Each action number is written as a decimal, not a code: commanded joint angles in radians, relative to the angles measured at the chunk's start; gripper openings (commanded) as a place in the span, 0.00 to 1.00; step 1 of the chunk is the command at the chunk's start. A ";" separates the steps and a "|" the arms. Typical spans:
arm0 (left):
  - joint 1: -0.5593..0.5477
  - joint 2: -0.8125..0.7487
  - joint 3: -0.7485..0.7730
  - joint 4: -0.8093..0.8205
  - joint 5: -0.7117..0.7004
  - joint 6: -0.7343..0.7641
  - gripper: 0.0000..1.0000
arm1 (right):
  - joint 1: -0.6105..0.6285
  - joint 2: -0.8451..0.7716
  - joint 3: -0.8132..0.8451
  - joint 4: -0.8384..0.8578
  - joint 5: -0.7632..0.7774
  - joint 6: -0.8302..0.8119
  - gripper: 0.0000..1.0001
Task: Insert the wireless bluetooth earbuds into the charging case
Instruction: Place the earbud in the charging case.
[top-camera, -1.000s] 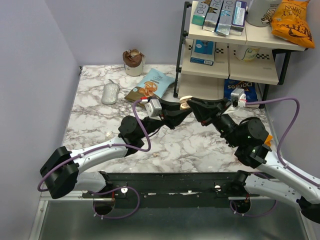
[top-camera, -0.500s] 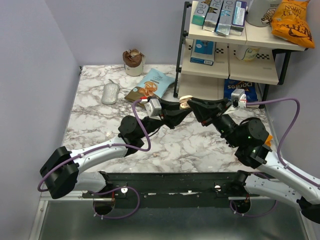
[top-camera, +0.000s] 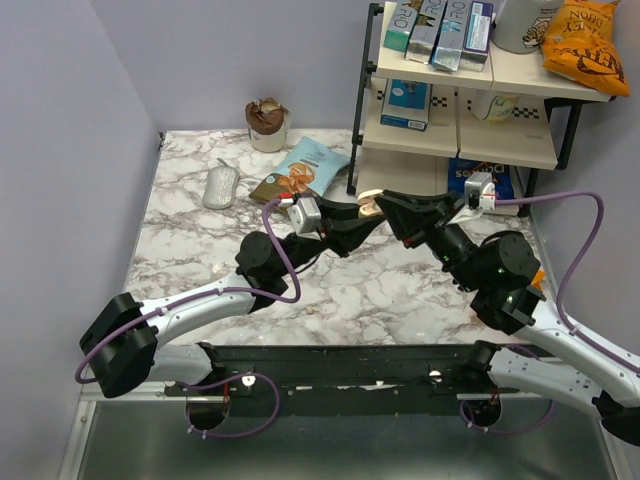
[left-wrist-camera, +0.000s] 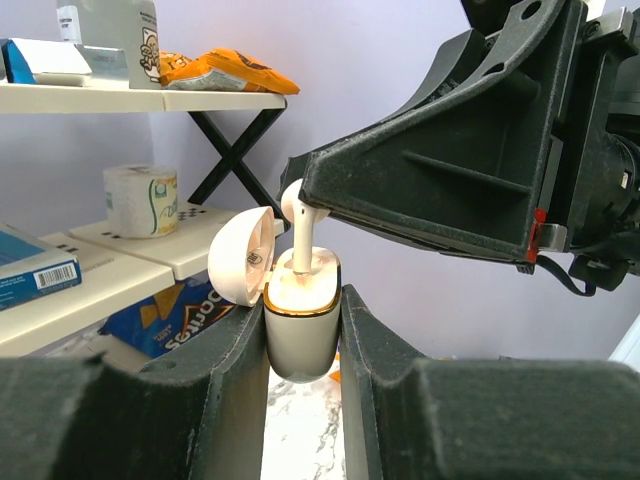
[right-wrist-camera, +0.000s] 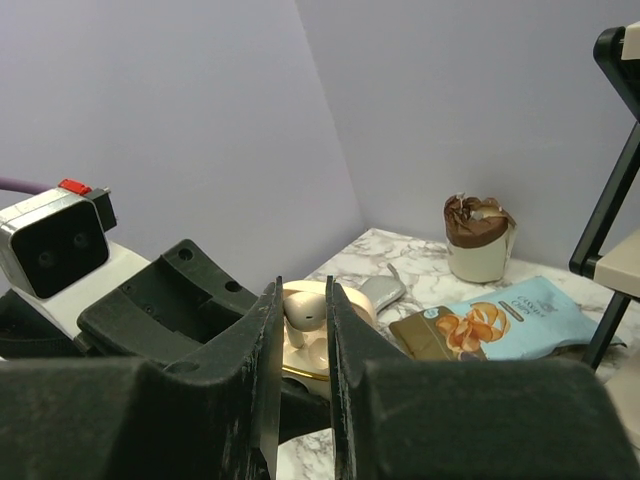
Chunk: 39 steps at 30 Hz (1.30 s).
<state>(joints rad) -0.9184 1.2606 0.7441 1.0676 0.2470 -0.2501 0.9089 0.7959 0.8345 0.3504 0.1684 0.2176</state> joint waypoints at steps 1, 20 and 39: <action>0.001 -0.001 -0.011 0.046 -0.003 0.011 0.00 | 0.004 0.003 0.032 0.007 0.017 0.009 0.01; 0.000 0.019 0.001 0.034 0.032 -0.005 0.00 | 0.004 0.039 0.043 0.010 -0.014 0.017 0.01; 0.001 0.002 0.014 0.020 0.029 0.017 0.00 | 0.004 0.023 0.002 -0.024 -0.047 0.035 0.01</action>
<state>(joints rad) -0.9184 1.2819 0.7441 1.0668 0.2550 -0.2508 0.9089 0.8322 0.8566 0.3466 0.1429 0.2398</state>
